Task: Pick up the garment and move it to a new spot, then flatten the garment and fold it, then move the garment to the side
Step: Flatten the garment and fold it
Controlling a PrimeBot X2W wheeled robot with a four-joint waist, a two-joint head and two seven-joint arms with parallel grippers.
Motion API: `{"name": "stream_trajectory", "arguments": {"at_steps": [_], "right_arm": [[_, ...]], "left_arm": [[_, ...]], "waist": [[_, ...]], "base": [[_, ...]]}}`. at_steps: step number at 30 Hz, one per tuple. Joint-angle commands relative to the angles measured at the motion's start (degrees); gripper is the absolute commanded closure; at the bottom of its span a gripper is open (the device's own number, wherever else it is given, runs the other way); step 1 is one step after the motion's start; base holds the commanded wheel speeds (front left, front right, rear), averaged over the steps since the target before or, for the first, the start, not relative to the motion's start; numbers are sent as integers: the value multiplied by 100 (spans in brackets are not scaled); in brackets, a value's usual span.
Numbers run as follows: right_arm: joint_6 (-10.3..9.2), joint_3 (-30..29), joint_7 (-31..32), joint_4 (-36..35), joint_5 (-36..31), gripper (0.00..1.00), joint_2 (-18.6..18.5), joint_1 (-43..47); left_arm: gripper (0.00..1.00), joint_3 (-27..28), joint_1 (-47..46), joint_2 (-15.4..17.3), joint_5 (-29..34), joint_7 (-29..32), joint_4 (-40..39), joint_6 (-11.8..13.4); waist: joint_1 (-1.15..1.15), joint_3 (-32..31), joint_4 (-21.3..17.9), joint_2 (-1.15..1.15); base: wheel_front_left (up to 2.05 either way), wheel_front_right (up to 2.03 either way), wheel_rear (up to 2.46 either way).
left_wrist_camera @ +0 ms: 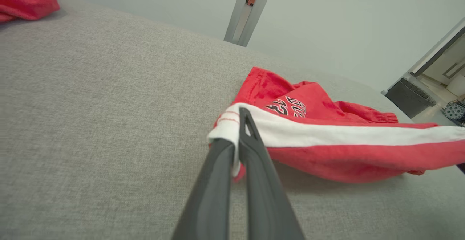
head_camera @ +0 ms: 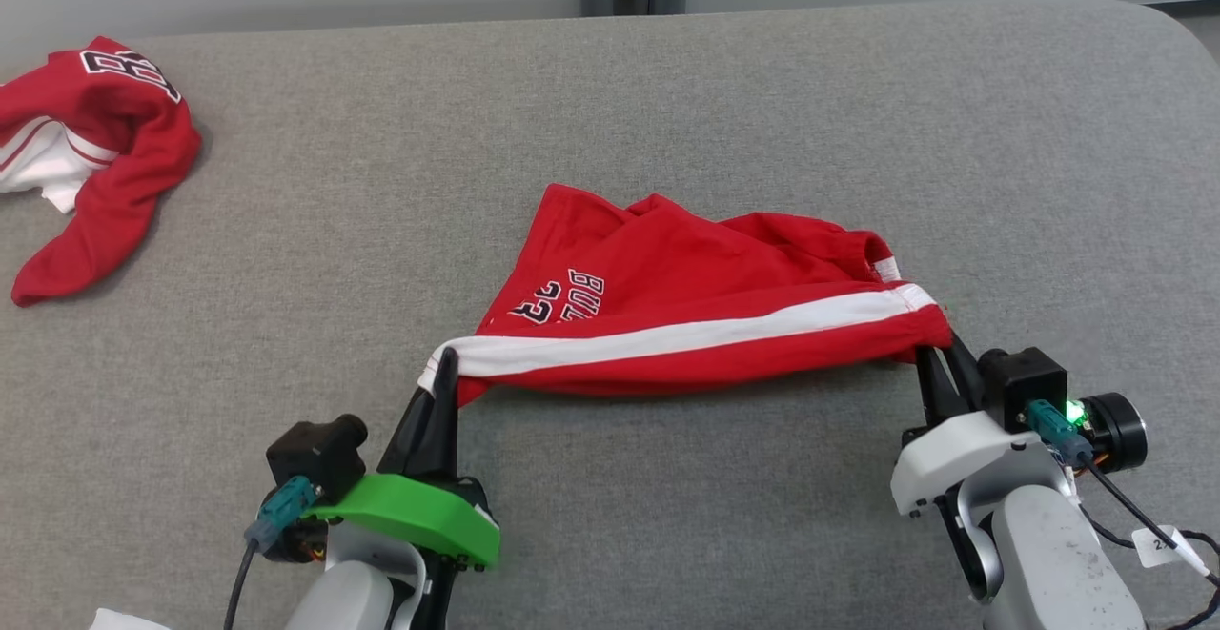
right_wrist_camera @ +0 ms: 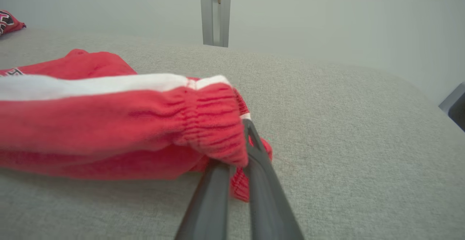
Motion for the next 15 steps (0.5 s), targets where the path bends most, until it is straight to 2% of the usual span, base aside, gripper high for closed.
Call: {"name": "stream_trajectory", "arguments": {"at_steps": [1, 5, 6, 7, 8, 15], "right_arm": [[-8, 55, -17, 34, 29, 100, -21, 118], [-8, 131, -17, -4, 16, 100, -23, 246], [-8, 165, -17, -29, 23, 90, -21, 290], [-8, 193, -17, -69, 53, 49, -21, 350], [-8, 220, -17, -106, 72, 0, -22, 395], [-8, 318, -17, -362, 105, 0, -22, 869]], "left_arm": [[100, 19, 84, 72, 43, -28, 55, -44], [100, 8, 143, 72, 126, -52, 190, -128], [100, 19, 159, 61, 137, -56, 221, -141], [100, 32, 175, 48, 151, -60, 253, -149], [100, 41, 187, 38, 153, -58, 278, -165], [100, 139, 340, -53, 208, -55, 404, -261]], "waist": [[0, 22, 37, 0], [0, 21, 78, 0], [0, 14, 81, 0], [0, 4, 79, 0], [0, -6, 74, 0], [0, -160, -40, 0]], "base": [[0, 0, 0], [0, 0, 0], [0, 0, 0], [0, 0, 0], [0, 0, 0], [0, 0, 0]]}}
